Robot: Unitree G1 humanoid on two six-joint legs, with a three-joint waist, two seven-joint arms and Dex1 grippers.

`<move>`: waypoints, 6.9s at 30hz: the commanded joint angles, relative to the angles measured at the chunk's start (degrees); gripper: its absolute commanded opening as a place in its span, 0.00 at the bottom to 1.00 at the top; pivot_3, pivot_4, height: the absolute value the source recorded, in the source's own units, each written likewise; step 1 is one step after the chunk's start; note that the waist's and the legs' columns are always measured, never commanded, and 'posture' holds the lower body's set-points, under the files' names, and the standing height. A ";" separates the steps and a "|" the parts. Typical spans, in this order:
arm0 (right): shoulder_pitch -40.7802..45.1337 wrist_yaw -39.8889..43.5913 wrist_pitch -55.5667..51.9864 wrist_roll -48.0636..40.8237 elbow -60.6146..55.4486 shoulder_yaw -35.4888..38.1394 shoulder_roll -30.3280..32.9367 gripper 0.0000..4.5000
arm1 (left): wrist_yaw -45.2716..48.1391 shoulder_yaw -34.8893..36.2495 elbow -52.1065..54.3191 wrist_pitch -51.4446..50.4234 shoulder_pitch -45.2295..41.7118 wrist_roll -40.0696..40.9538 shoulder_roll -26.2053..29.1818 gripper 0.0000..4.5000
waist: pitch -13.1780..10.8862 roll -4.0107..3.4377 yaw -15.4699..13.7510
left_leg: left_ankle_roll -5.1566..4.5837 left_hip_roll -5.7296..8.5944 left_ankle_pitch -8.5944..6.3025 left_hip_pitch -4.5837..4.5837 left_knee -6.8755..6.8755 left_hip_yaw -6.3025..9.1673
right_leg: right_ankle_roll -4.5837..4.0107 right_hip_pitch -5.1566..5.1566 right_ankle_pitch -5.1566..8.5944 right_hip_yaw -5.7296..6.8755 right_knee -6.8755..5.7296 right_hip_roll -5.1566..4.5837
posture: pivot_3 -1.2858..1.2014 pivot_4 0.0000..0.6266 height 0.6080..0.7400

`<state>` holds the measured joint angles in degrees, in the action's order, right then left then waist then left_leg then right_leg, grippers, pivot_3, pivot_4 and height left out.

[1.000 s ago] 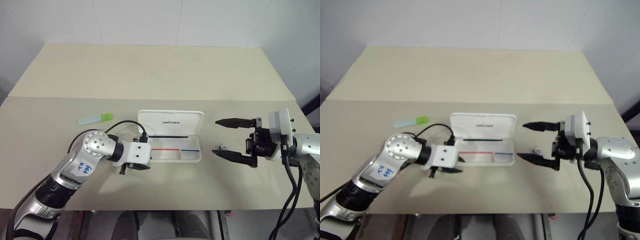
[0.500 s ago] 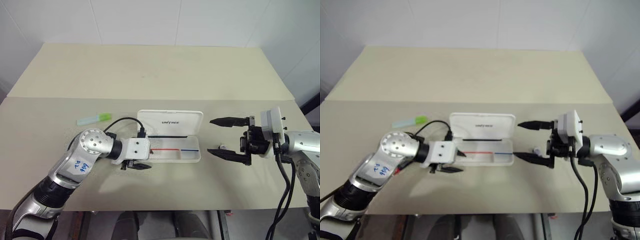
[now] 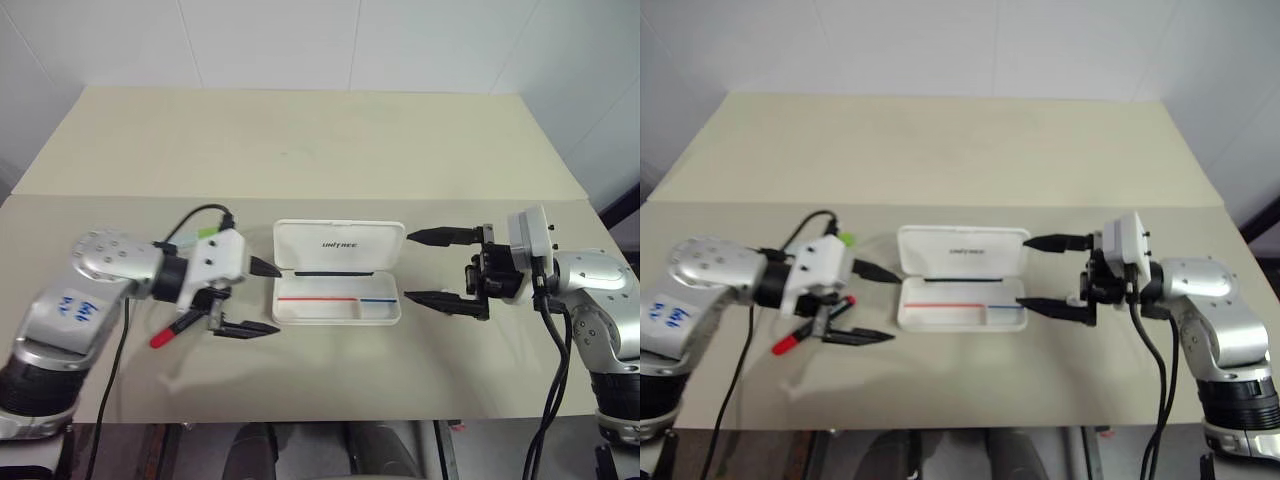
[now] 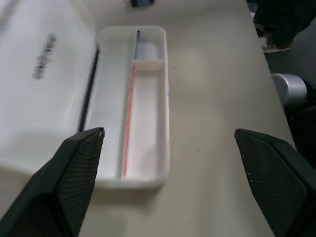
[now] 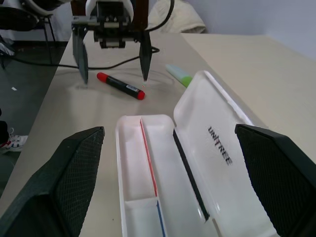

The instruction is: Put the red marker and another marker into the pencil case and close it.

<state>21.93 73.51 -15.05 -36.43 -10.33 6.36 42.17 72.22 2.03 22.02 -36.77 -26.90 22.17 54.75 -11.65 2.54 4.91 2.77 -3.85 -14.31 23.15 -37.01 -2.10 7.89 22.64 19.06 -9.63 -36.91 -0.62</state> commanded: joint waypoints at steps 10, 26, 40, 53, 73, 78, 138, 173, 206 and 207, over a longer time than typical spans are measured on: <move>3.73 0.20 0.56 -0.28 -0.74 -1.31 -1.72 1.00 | 0.34 -2.29 -7.15 0.58 3.57 -7.39 14.84 0.99 | -0.02 -0.01 0.02 | 0.08 -0.04 -0.06 0.03 0.17 -0.09 | -0.14 0.16 0.11 0.01 0.02 -0.01 | 0.52 0.24 1.00; 5.77 0.27 -3.25 -4.13 -7.17 -1.67 -2.17 1.00 | -10.27 -9.81 3.81 -8.43 11.14 -14.19 15.55 0.99 | -0.03 0.00 -0.06 | 0.13 -0.07 -0.10 0.05 0.18 -0.09 | -0.17 0.21 0.16 0.03 -0.03 0.00 | 0.52 0.24 1.00; 6.18 -0.09 -3.89 -4.65 -8.31 -1.15 -1.88 1.00 | -13.66 -11.45 3.45 -8.53 14.42 -18.71 16.70 0.80 | -0.01 -0.03 -0.01 | 0.13 -0.07 -0.10 -0.02 0.13 -0.13 | -0.18 0.19 0.16 0.00 -0.10 0.00 | 0.52 0.24 1.00; 6.74 -0.41 -3.51 -3.93 -6.98 -0.99 -1.38 1.00 | -13.91 -9.96 2.34 -5.58 13.52 -16.95 14.43 0.12 | 0.00 -0.05 0.08 | -0.07 -0.05 0.12 -0.65 0.10 -0.19 | -1.26 -0.30 0.47 -0.21 -0.15 0.00 | 0.52 0.24 1.00; 0.85 -2.32 -0.63 0.51 -3.53 3.01 1.59 1.00 | -6.66 -14.99 0.54 -8.10 -10.87 -7.29 0.35 0.12 | -0.05 0.04 -0.21 | 0.19 -0.04 -0.24 0.19 0.04 -0.11 | -0.11 0.38 0.35 -0.03 -0.19 0.03 | 0.52 0.24 1.00; -1.23 -3.87 -0.64 0.94 -4.59 4.40 2.41 1.00 | -8.77 -19.79 -2.72 -7.05 -14.79 -10.33 -5.07 0.12 | -0.05 0.05 -0.24 | 0.20 0.00 -0.24 0.10 -0.14 -0.06 | -0.06 0.26 0.32 -0.06 -0.34 0.05 | 0.52 0.24 1.00; -2.12 -7.64 1.39 0.40 -7.03 3.38 1.50 1.00 | 0.32 -16.47 -5.22 -11.81 -22.20 -5.06 -15.89 0.99 | -0.05 0.03 -1.34 | 0.17 0.09 -0.19 0.01 -0.25 0.05 | 0.10 0.08 0.25 -0.13 -0.46 0.08 | 0.52 0.24 1.00; 8.94 -4.02 -3.59 -2.90 -10.34 -3.67 -2.66 1.00 | -0.87 -21.47 -77.52 39.93 -38.11 -36.32 -1.03 0.99 | -0.06 0.05 -0.29 | 0.17 0.01 -0.20 0.37 -0.13 -0.10 | -0.15 0.78 0.43 -0.01 -0.75 0.04 | 0.52 0.24 1.00; 6.25 -8.46 -4.84 -3.45 -13.60 -0.20 -0.77 1.00 | -4.84 -21.45 -98.05 46.72 -44.14 -44.69 -11.66 0.23 | -0.02 0.03 -1.89 | 0.19 0.09 -0.01 0.15 -0.21 -0.05 | -0.04 0.59 0.25 -0.04 -0.99 0.05 | 0.52 0.24 1.00; 6.49 -8.44 -4.75 -3.28 -13.30 -0.41 -0.88 1.00 | -5.14 -21.43 -97.99 47.20 -43.97 -44.86 -11.49 0.23 | -0.02 0.03 -1.89 | 0.19 0.09 -0.01 0.15 -0.21 -0.05 | -0.04 0.58 0.25 -0.04 -0.99 0.05 | 0.52 0.24 1.00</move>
<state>28.06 65.30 -20.14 -39.04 -22.20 4.84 40.77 67.63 -19.12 -75.05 10.07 -71.69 -21.61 43.51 -11.67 2.57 3.02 2.96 -3.75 -14.32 23.30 -37.22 -2.14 7.85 23.23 19.30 -9.67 -37.90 -0.57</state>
